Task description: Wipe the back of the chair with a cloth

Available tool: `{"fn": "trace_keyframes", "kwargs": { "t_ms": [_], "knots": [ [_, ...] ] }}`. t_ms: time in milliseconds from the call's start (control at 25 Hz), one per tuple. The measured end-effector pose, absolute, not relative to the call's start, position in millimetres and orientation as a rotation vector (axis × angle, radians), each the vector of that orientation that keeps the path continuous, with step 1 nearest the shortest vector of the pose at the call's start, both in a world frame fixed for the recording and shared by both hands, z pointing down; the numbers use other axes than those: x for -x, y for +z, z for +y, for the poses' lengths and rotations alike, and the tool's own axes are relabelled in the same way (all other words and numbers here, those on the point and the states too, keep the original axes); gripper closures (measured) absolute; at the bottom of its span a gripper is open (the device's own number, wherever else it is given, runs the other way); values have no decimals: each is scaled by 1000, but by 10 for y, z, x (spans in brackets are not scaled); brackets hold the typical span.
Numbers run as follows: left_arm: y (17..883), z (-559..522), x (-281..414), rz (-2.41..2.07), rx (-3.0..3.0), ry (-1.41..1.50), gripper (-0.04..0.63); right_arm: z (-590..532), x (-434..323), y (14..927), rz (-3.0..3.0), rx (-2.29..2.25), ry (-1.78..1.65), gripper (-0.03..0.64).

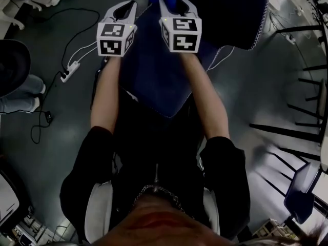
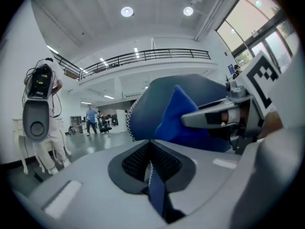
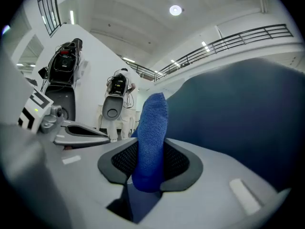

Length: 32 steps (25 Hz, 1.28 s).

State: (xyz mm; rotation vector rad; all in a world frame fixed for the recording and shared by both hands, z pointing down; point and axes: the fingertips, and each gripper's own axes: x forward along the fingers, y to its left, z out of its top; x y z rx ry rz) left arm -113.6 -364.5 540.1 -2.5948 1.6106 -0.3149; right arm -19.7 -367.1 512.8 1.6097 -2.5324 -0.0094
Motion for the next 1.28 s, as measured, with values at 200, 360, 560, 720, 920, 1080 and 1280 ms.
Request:
{"fn": "trace_keyframes", "kwargs": {
  "t_ms": [200, 360, 560, 720, 920, 1080, 1280],
  "knots": [
    [5437, -3700, 1407, 1676, 2580, -312, 586, -4128, 709, 5332, -2506, -1513, 0, 483],
    [5488, -3741, 1586, 1714, 2562, -322, 586, -4414, 847, 5450, -2498, -1524, 130, 483],
    [5508, -3776, 1757, 1748, 2557, -328, 586, -4630, 851, 5515, -2466, -1564, 222, 483],
    [5511, -3762, 1763, 1726, 2564, -331, 586, -4684, 731, 5577, -2455, -1629, 331, 483],
    [5519, -3742, 1585, 1669, 2586, -349, 586, -4601, 408, 5654, -2397, -1705, 380, 483],
    [5566, -3733, 1327, 1594, 2629, -354, 586, -4489, 141, 5737, -2360, -1742, 388, 482],
    [5608, -3735, 1084, 1522, 2681, -338, 586, -4328, -62, 5810, -2340, -1771, 415, 483]
  ]
}}
